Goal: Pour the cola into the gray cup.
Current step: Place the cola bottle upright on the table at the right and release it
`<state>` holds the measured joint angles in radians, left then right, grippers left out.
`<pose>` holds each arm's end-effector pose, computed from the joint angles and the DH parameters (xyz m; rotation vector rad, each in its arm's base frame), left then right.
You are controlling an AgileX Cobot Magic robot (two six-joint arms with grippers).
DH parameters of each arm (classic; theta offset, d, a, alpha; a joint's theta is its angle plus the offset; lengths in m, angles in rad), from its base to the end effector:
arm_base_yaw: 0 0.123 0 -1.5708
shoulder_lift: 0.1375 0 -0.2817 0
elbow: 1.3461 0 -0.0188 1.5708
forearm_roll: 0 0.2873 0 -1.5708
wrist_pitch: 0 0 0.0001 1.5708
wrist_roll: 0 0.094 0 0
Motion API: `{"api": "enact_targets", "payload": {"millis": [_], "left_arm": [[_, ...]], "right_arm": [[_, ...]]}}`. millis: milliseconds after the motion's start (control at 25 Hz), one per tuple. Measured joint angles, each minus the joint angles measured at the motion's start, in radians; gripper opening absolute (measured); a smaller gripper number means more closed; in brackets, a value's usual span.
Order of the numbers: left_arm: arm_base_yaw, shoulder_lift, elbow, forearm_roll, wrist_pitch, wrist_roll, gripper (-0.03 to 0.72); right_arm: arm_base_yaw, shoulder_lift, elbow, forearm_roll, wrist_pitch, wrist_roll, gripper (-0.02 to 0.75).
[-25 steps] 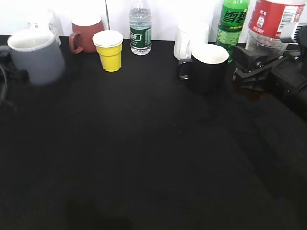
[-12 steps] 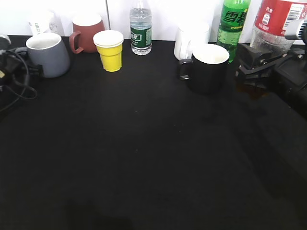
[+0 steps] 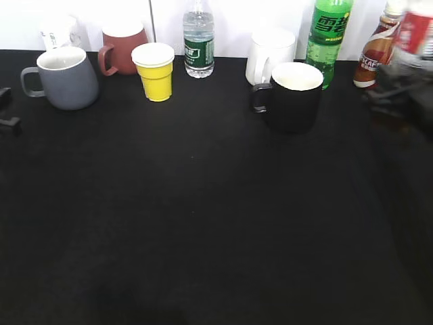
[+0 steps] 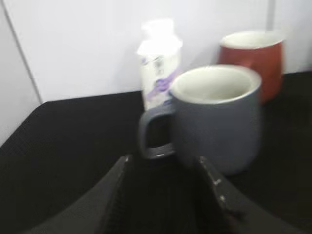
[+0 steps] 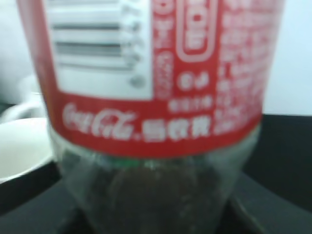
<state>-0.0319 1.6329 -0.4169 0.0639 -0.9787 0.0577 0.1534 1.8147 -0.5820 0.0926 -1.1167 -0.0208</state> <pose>0.2882 -0.0142 0.1332 0.1469 1.7154 -0.0001 0.3314 0.0433 0.1276 -0.0423 1.6010 0.0680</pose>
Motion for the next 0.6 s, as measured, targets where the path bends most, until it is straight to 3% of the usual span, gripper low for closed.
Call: {"api": "enact_targets", "payload": {"millis": [200,440,600], "left_arm": [[-0.179,-0.197,0.016,-0.005,0.24,-0.003,0.307],[-0.189,-0.225,0.016,-0.006,0.257,-0.003,0.307],[-0.189,-0.225,0.016,-0.006,0.257,-0.004,0.307]], "right_arm": [[-0.018,0.328,-0.302,-0.011,-0.057,0.004,0.385],[-0.054,0.408,-0.388,-0.028,-0.062,0.007,0.399],[-0.054,0.409,-0.389,-0.029,-0.046,0.007,0.543]]}}
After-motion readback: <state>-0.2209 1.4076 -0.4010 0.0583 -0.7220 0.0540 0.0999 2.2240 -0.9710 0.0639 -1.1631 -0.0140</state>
